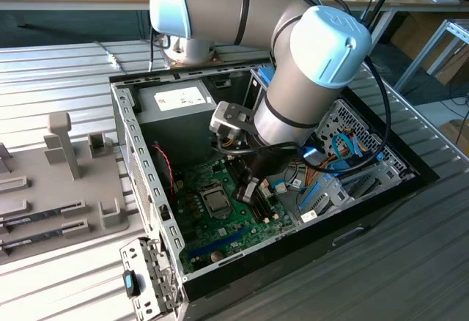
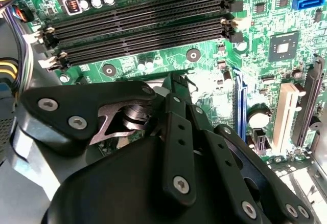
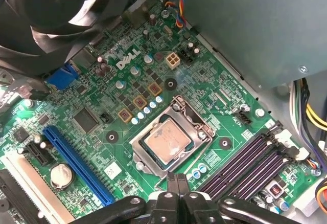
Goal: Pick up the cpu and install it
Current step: 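Install the first cpu locking lever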
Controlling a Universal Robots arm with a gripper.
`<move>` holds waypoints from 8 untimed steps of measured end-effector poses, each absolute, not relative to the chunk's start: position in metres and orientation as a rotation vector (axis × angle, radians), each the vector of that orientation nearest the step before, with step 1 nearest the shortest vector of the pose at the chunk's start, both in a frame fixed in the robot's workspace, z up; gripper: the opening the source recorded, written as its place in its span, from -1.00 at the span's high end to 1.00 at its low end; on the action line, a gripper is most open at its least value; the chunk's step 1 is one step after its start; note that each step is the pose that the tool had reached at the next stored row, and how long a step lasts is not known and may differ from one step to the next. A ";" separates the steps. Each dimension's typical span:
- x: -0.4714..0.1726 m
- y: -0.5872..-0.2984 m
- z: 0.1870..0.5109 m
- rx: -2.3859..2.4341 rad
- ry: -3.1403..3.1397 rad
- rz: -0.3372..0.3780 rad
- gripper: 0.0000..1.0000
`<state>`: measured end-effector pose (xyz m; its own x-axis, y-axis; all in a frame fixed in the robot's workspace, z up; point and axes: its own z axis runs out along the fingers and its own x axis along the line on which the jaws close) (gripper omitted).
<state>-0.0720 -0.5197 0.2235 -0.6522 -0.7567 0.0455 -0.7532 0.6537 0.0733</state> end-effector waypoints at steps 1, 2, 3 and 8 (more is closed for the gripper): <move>-0.072 -0.520 0.223 1.276 -2.791 -0.072 0.79; -0.072 -0.520 0.222 1.276 -2.790 -0.070 0.79; -0.071 -0.520 0.221 1.275 -2.790 -0.070 0.79; -0.071 -0.520 0.212 1.276 -2.790 -0.069 0.79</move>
<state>-0.0714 -0.5197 0.2118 -0.6522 -0.7565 0.0477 -0.7532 0.6539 0.0714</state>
